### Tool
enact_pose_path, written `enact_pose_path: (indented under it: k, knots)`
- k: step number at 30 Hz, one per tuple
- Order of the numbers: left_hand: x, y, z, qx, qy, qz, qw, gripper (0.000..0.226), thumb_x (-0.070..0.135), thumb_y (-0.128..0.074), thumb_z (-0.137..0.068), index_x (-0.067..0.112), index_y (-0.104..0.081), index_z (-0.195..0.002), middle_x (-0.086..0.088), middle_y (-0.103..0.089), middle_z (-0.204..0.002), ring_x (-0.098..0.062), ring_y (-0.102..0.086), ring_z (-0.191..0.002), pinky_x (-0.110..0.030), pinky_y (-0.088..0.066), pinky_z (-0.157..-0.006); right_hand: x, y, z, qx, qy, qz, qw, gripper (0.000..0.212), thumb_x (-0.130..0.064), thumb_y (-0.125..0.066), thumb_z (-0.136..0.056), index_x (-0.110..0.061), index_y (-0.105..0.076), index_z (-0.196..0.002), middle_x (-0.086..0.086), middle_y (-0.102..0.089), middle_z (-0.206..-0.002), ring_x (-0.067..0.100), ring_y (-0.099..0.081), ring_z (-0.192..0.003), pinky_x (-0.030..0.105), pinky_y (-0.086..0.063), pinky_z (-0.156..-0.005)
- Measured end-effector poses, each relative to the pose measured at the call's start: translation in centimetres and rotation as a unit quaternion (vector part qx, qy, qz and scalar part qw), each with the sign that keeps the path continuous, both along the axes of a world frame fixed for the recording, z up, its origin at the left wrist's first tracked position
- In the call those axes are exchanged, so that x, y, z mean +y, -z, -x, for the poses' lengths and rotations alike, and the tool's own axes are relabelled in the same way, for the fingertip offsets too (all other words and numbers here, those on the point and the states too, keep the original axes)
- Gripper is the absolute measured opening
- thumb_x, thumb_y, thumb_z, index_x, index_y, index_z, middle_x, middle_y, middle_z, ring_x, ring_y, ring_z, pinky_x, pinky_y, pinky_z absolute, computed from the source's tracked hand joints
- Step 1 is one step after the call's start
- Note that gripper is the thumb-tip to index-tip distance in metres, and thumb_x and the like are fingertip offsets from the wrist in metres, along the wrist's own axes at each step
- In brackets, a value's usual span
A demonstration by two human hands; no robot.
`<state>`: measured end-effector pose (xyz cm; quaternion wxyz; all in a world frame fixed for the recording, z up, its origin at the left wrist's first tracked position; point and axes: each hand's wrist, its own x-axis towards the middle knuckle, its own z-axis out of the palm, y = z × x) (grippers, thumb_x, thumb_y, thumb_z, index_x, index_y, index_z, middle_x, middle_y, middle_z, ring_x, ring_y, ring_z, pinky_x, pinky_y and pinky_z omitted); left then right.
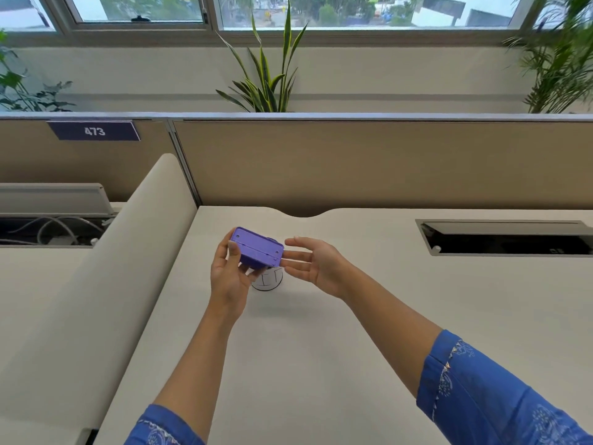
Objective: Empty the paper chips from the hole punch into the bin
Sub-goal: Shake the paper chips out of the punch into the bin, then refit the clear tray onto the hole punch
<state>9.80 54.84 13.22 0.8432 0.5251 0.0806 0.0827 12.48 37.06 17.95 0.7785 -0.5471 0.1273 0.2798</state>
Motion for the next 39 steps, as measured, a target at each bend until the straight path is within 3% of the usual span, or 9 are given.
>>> enact_pose_path:
  k: [6, 10, 17, 20, 23, 27, 32, 34, 39]
  knots:
    - [-4.8, 0.6, 3.1, 0.028, 0.019, 0.039, 0.999, 0.043, 0.036, -0.044, -0.099, 0.019, -0.048, -0.138, -0.012, -0.063, -0.129, -0.032, -0.064, -0.114, -0.043, -0.059, -0.081, -4.2, 0.0, 4.0, -0.055, -0.011, 0.091, 0.994, 0.025, -0.012, -0.054, -0.097, -0.014, -0.055, -0.122, 0.009, -0.07, -0.11, 0.026, -0.069, -0.105, 0.034, -0.057, -0.088]
    - [-8.4, 1.7, 5.8, 0.067, 0.03, 0.094, 0.993, 0.043, 0.037, -0.044, -0.1, 0.019, -0.048, -0.139, -0.013, -0.061, -0.132, -0.033, -0.062, -0.117, -0.045, -0.06, -0.08, -7.9, 0.8, 6.6, -0.06, -0.013, 0.154, 0.986, 0.028, -0.018, -0.057, -0.096, -0.011, -0.059, -0.124, 0.008, -0.069, -0.113, 0.022, -0.067, -0.105, 0.033, -0.054, -0.092]
    - [-15.3, 4.3, 11.8, 0.151, 0.07, 0.107, 0.98, 0.045, 0.04, -0.052, -0.093, 0.019, -0.052, -0.133, -0.015, -0.062, -0.128, -0.032, -0.065, -0.109, -0.045, -0.061, -0.074, -16.5, 3.2, 11.8, -0.046, -0.006, 0.222, 0.974, 0.027, -0.024, -0.058, -0.095, -0.012, -0.064, -0.118, 0.01, -0.068, -0.113, 0.018, -0.065, -0.096, 0.028, -0.052, -0.089]
    - [-18.0, 4.9, 14.3, 0.161, 0.096, 0.102, 0.977, 0.052, 0.043, -0.059, -0.083, 0.021, -0.054, -0.13, -0.014, -0.063, -0.126, -0.033, -0.065, -0.11, -0.045, -0.061, -0.075, -20.0, 3.9, 13.8, -0.083, -0.041, 0.336, 0.937, 0.025, -0.023, -0.059, -0.092, -0.017, -0.066, -0.116, 0.005, -0.068, -0.112, 0.014, -0.061, -0.096, 0.027, -0.049, -0.086]
    - [-20.5, 5.5, 16.3, 0.176, 0.112, 0.104, 0.973, 0.043, 0.04, -0.06, -0.086, 0.022, -0.058, -0.125, -0.014, -0.065, -0.123, -0.032, -0.067, -0.106, -0.045, -0.06, -0.075, -23.3, 4.7, 15.6, -0.111, -0.068, 0.412, 0.902, 0.026, -0.021, -0.061, -0.091, -0.018, -0.066, -0.117, 0.004, -0.067, -0.115, 0.016, -0.062, -0.103, 0.024, -0.048, -0.081]
    - [-23.4, 6.1, 18.3, 0.193, 0.114, 0.115, 0.968, 0.044, 0.041, -0.061, -0.085, 0.02, -0.059, -0.124, -0.014, -0.066, -0.12, -0.033, -0.067, -0.106, -0.044, -0.06, -0.073, -27.1, 6.1, 18.1, -0.16, -0.093, 0.506, 0.842, 0.028, -0.017, -0.063, -0.09, -0.018, -0.064, -0.118, 0.004, -0.066, -0.119, 0.015, -0.06, -0.106, 0.026, -0.048, -0.09]
    - [-25.8, 6.4, 20.1, 0.206, 0.118, 0.112, 0.965, 0.049, 0.041, -0.064, -0.081, 0.018, -0.06, -0.124, -0.017, -0.066, -0.122, -0.036, -0.065, -0.109, -0.046, -0.059, -0.075, -28.7, 10.6, 23.5, -0.224, -0.129, 0.699, 0.667, 0.043, -0.036, -0.058, -0.091, -0.021, -0.05, -0.13, -0.002, -0.05, -0.133, 0.018, -0.048, -0.119, 0.025, -0.047, -0.083]
    - [-26.5, 6.5, 20.9, 0.21, 0.113, 0.111, 0.965, 0.05, 0.04, -0.064, -0.082, 0.016, -0.059, -0.126, -0.017, -0.065, -0.123, -0.037, -0.064, -0.11, -0.048, -0.059, -0.077, -28.8, 12.1, 25.6, -0.242, -0.129, 0.702, 0.657, 0.049, -0.042, -0.056, -0.09, -0.022, -0.045, -0.134, -0.003, -0.045, -0.137, 0.018, -0.045, -0.123, 0.024, -0.047, -0.086]
    - [-27.8, 7.1, 22.8, 0.208, 0.102, 0.103, 0.967, 0.049, 0.043, -0.066, -0.08, 0.019, -0.063, -0.122, -0.016, -0.067, -0.12, -0.036, -0.067, -0.108, -0.049, -0.058, -0.079, -29.2, 14.1, 28.2, -0.23, -0.126, 0.662, 0.702, 0.051, -0.04, -0.044, -0.099, -0.024, -0.034, -0.146, -0.002, -0.03, -0.155, 0.017, -0.028, -0.142, 0.029, -0.043, -0.101]
